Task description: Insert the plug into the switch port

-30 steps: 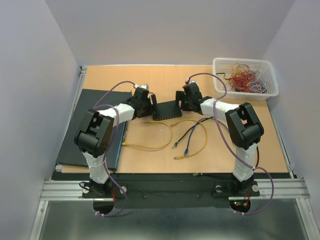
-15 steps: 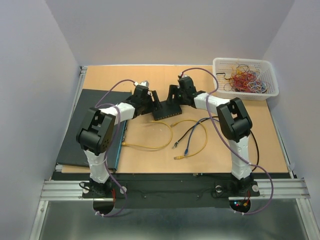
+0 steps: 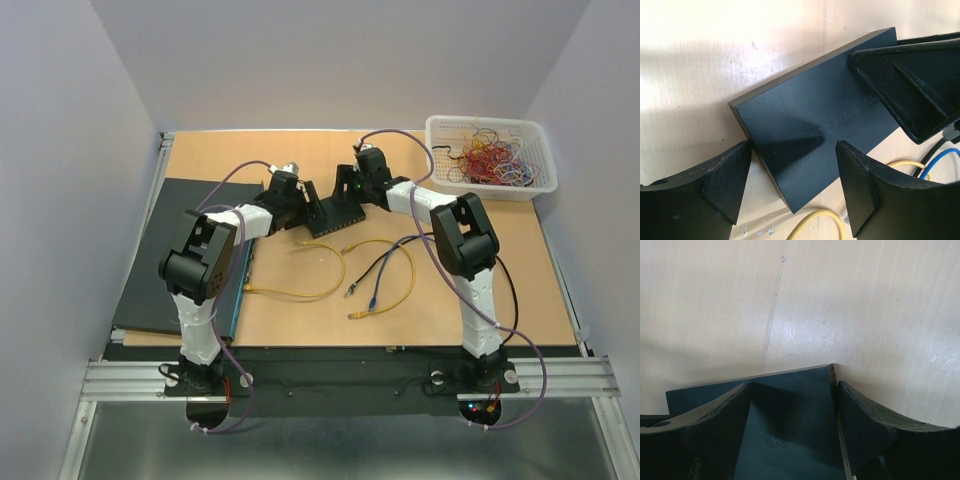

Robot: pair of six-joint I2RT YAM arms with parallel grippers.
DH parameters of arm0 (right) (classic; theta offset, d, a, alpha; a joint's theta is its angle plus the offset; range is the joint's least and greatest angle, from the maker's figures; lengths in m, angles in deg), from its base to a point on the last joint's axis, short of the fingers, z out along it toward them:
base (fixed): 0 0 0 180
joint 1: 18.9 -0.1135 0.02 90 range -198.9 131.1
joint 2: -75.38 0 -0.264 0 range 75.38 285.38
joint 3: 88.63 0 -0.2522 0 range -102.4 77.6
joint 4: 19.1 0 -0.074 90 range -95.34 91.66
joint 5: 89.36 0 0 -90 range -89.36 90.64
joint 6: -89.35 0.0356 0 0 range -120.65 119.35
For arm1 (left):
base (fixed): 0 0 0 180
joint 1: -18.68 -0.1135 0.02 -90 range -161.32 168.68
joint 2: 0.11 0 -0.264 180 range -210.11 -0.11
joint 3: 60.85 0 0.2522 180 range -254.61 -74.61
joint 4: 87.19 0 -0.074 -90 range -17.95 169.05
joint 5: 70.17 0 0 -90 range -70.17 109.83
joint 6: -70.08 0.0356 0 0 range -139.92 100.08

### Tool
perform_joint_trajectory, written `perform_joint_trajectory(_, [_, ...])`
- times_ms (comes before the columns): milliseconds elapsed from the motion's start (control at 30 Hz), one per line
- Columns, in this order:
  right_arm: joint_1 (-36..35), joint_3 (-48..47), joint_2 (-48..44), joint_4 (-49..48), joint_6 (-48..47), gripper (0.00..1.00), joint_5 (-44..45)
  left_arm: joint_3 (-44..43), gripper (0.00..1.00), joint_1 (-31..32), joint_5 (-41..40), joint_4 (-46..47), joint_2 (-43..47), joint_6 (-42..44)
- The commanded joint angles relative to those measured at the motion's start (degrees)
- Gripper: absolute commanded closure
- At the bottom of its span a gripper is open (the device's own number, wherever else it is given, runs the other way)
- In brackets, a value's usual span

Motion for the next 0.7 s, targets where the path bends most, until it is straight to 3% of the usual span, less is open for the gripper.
perform_joint_trajectory(0, [-1.5, -0.8, -2.4, -0.5, -5.2, 0.24, 3.6, -2.2, 0.21, 0.9, 3.1, 2.3, -0.6, -0.2])
perform_joint_trajectory(200, [-1.3, 5.8, -12.9, -0.4, -9.4, 0.16, 12.4, -2.0, 0.21, -0.7, -3.6, -1.3, 3.1, 1.5])
perform_joint_trajectory(300, [-1.3, 9.0, -18.3, -0.5, -9.9, 0.06, 15.0, -4.6, 0.21, -0.7, -7.9, -5.1, 4.8, 4.5])
perform_joint_trajectory(500, [-1.3, 20.0, -33.7, -0.5, -6.4, 0.05, 16.6, -4.9, 0.26, 0.5, -14.0, -8.1, 11.7, 8.5])
perform_joint_trajectory(667, [-1.3, 35.0, -47.7, -3.0, -3.7, 0.05, 16.2, 1.6, 0.32, 5.9, -19.4, -7.7, 18.2, 15.2])
